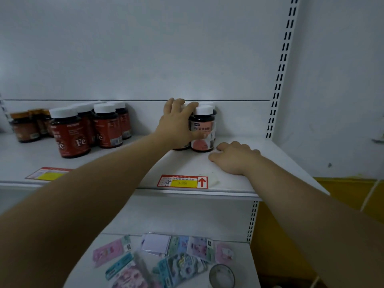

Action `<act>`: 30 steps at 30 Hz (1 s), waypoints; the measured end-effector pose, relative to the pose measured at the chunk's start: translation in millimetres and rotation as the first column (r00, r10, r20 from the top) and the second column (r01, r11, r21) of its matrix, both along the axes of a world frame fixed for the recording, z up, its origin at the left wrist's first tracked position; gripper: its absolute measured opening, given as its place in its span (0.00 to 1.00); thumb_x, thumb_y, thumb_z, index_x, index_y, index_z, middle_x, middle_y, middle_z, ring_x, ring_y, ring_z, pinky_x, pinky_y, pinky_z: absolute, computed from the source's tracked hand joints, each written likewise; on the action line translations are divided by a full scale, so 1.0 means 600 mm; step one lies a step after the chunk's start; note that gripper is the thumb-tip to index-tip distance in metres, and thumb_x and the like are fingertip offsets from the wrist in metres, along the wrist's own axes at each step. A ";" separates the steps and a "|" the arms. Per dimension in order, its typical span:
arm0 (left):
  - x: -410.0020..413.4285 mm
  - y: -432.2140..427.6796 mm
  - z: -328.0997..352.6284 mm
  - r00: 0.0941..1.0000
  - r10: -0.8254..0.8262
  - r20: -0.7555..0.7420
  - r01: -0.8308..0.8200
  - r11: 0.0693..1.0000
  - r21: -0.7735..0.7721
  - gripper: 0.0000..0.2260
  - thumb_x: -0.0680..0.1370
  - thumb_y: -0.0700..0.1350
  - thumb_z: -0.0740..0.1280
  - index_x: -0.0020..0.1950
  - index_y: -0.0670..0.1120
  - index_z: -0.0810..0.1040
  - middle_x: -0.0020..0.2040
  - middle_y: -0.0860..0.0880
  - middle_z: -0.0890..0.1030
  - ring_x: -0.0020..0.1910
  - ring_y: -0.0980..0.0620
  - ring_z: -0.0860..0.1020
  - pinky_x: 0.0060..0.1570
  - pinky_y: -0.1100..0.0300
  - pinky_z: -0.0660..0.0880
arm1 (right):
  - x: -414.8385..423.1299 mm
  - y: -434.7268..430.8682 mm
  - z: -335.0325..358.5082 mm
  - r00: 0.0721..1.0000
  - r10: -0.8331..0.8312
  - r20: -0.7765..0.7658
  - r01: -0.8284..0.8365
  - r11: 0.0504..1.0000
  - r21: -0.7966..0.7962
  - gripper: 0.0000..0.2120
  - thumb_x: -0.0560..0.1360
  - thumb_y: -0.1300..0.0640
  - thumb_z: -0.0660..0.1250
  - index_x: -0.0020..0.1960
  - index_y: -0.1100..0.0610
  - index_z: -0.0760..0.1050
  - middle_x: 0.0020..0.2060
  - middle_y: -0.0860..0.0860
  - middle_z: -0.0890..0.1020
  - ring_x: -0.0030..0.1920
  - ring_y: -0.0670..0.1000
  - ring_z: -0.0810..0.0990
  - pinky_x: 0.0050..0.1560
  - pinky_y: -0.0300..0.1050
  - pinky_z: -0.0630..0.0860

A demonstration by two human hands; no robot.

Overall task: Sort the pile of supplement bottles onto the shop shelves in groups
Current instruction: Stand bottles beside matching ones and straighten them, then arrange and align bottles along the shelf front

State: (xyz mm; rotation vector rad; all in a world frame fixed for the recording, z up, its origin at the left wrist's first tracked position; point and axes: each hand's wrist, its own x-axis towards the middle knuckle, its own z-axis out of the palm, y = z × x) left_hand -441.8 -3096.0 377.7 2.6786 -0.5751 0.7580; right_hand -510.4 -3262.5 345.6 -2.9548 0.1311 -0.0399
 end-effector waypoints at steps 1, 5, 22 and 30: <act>0.000 -0.003 -0.002 1.000 0.011 0.003 -0.011 1.000 -0.005 0.40 0.70 0.62 0.71 0.76 0.54 0.56 0.75 0.45 0.54 0.75 0.42 0.44 0.72 0.43 0.52 | 0.000 0.000 -0.001 1.000 0.001 0.000 -0.001 1.000 0.001 0.30 0.76 0.36 0.51 0.76 0.44 0.58 0.74 0.53 0.62 0.72 0.58 0.61 0.70 0.59 0.58; -0.003 -0.010 -0.006 0.999 0.036 0.010 -0.036 0.998 -0.047 0.40 0.70 0.61 0.71 0.76 0.53 0.55 0.75 0.46 0.54 0.75 0.42 0.43 0.72 0.44 0.52 | 0.000 0.001 0.000 1.000 0.005 0.001 -0.005 1.000 -0.004 0.29 0.77 0.37 0.51 0.76 0.45 0.58 0.73 0.53 0.62 0.72 0.58 0.61 0.69 0.59 0.58; -0.146 0.129 0.029 0.974 -0.003 -0.228 -0.036 0.986 -0.165 0.35 0.74 0.55 0.69 0.76 0.53 0.56 0.76 0.48 0.58 0.72 0.47 0.63 0.67 0.54 0.63 | -0.032 0.045 0.057 0.885 0.022 0.465 -0.105 0.983 0.152 0.29 0.77 0.37 0.57 0.71 0.53 0.64 0.66 0.56 0.70 0.65 0.59 0.69 0.62 0.53 0.68; -0.272 0.339 0.039 0.923 0.120 -0.367 -0.142 0.989 -0.035 0.25 0.76 0.54 0.68 0.71 0.50 0.67 0.66 0.48 0.73 0.59 0.49 0.73 0.55 0.61 0.68 | -0.049 0.313 0.151 0.824 0.347 0.448 -0.412 0.910 0.053 0.30 0.77 0.35 0.55 0.72 0.51 0.64 0.68 0.54 0.70 0.66 0.57 0.69 0.63 0.53 0.69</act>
